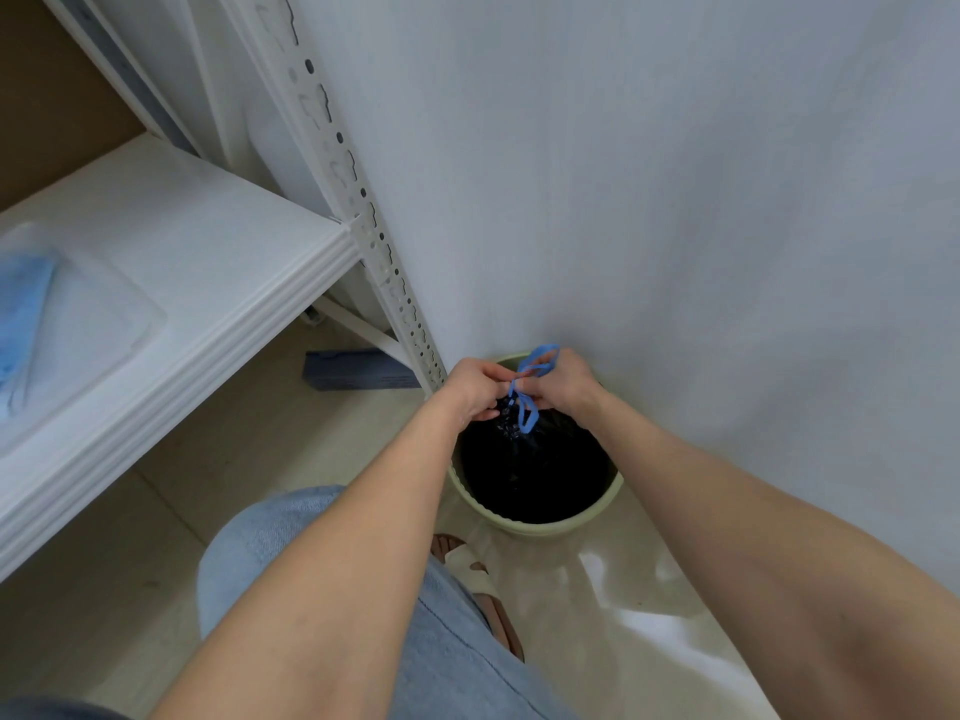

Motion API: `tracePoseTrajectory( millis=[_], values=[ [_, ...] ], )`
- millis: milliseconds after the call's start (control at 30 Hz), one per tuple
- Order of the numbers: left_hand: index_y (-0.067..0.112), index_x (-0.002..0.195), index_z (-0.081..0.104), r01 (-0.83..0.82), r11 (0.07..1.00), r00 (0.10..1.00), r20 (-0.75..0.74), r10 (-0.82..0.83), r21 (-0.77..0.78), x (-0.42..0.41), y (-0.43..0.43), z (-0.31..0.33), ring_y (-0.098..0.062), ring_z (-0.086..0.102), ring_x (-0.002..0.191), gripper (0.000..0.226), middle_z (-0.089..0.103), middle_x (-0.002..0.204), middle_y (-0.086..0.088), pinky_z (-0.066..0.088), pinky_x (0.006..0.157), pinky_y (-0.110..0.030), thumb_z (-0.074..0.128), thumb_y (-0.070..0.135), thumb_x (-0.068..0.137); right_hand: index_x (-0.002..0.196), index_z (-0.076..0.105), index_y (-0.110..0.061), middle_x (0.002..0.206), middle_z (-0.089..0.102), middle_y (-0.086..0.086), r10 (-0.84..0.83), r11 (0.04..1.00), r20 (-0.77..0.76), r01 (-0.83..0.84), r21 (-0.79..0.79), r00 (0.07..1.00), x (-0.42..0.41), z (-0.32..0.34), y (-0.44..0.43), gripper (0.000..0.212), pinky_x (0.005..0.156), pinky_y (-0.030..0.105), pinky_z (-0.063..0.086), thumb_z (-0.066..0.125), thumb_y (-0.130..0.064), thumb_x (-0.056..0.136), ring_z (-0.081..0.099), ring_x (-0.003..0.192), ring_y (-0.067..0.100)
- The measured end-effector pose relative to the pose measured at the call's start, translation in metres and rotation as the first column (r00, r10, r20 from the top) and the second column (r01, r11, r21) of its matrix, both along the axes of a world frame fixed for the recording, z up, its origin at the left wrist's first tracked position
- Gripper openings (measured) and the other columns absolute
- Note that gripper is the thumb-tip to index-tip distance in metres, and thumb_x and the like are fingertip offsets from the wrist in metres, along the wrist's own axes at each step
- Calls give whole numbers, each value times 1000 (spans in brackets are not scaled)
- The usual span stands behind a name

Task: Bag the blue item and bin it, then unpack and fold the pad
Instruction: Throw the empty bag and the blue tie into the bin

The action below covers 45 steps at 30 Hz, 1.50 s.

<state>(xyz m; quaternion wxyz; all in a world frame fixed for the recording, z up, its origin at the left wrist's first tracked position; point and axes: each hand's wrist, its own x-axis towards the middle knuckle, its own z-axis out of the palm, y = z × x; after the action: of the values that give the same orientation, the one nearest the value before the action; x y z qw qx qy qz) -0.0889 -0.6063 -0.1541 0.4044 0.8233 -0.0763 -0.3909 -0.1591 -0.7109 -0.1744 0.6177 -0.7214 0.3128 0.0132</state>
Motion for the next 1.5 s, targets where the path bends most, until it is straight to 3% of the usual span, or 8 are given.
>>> tracePoseTrajectory(
  millis=[67,200,433,700,1000,1233,1367,1500],
  values=[
    [17,100,62,-17,1000,1000,0,17,-10,1,0,0,-6,46,58,17,50,70,4,45,52,-15,56,3,93,71,55,-8,72,58,8,3,996,11,-4,85,1000,1,2,0,24,73,32,56,59,11,86,58,65,18],
    [9,107,64,-31,999,999,11,31,-15,4,-1,-3,-7,48,60,19,51,73,3,47,55,-18,63,3,88,74,57,-8,70,60,6,4,999,12,-4,-38,1000,2,1,2,18,60,22,55,62,6,83,60,65,16],
    [15,74,58,-2,998,997,83,-4,69,8,0,-3,-8,50,55,18,54,66,-1,51,53,-21,63,9,90,84,65,5,72,63,13,-25,984,47,33,-175,999,-2,-2,6,4,66,33,57,63,5,81,59,63,20],
    [4,92,70,18,946,923,358,-140,325,9,5,-3,-29,71,73,19,71,93,-14,61,69,-40,56,17,92,83,71,-2,77,66,16,-145,969,-81,125,-213,986,3,-14,-2,6,76,41,58,65,-5,84,67,70,26],
    [4,96,68,-66,953,960,278,-20,294,6,3,2,-21,64,52,17,65,65,-8,60,60,-33,54,12,95,61,56,-15,77,72,15,-243,943,-233,174,-283,941,-4,-14,-14,25,80,43,58,64,-11,84,72,77,30],
    [-4,108,58,-115,974,992,81,101,195,-1,2,1,-21,59,52,16,68,99,-21,52,40,-26,47,3,97,67,59,-9,67,69,15,-261,956,-242,215,-200,934,-5,-21,-15,21,72,41,60,62,-9,87,70,60,26],
    [9,85,52,-76,990,997,-15,78,120,-8,3,-4,-20,60,55,15,63,77,-13,52,40,-24,55,-4,92,64,54,-9,59,55,7,-328,944,-280,318,-84,902,-6,-16,-17,26,65,32,58,62,-4,88,57,50,17],
    [10,72,54,-107,987,994,9,106,117,-7,3,-9,-14,60,46,22,61,67,-10,54,43,-23,61,-3,89,109,56,6,67,52,10,-484,789,-290,555,262,825,-9,-15,-19,18,50,23,55,54,5,91,54,54,15]
  ],
)
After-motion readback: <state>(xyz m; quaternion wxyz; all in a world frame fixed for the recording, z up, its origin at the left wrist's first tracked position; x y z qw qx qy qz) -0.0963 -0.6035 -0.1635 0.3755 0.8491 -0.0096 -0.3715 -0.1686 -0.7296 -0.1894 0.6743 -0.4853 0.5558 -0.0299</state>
